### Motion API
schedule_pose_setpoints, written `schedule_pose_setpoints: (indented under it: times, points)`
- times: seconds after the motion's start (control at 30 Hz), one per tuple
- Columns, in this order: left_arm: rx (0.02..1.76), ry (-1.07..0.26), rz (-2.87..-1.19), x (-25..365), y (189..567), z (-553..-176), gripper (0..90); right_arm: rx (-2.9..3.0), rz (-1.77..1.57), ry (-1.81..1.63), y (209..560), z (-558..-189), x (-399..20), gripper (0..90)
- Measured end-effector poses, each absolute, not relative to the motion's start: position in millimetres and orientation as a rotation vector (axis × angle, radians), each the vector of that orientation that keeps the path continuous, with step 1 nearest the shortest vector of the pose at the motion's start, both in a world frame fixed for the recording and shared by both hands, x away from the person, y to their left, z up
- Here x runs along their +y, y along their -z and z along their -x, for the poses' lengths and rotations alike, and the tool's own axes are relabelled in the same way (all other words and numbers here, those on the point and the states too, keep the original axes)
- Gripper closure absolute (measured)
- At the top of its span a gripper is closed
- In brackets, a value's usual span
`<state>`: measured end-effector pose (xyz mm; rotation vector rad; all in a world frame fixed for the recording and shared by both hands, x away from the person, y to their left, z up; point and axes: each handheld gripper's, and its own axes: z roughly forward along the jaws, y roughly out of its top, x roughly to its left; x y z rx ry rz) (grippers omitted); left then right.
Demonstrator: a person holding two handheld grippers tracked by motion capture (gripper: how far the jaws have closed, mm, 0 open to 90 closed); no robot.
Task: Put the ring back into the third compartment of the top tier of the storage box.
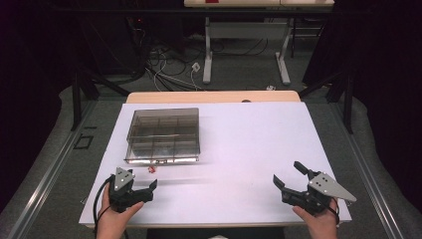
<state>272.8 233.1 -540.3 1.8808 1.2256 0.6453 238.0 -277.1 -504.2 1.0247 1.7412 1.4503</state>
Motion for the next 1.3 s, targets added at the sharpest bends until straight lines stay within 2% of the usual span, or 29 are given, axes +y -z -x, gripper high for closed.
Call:
schedule_pose_setpoints:
  times: [0.53,0.67,0.73,0.9,1.3]
  points:
    - [1.258,-0.62,-1.901,230.9,549.8,-286.8,8.7,1.742,-1.035,-1.459,505.0,-237.9,-276.1,16.2]
    - [1.263,-0.629,-1.909,229.9,551.8,-291.4,11.2,1.742,-1.034,-1.458,505.3,-238.1,-275.9,16.2]
    - [1.275,-0.623,-1.92,229.8,553.8,-296.3,15.6,1.747,-1.031,-1.464,505.4,-238.4,-276.7,16.2]
    - [1.284,-0.618,-1.923,229.3,556.2,-302.4,16.3,1.747,-1.036,-1.461,505.5,-238.4,-277.1,16.1]
    - [1.287,-0.622,-1.917,226.3,560.4,-313.1,25.0,1.755,-1.036,-1.463,506.0,-238.6,-276.7,16.1]
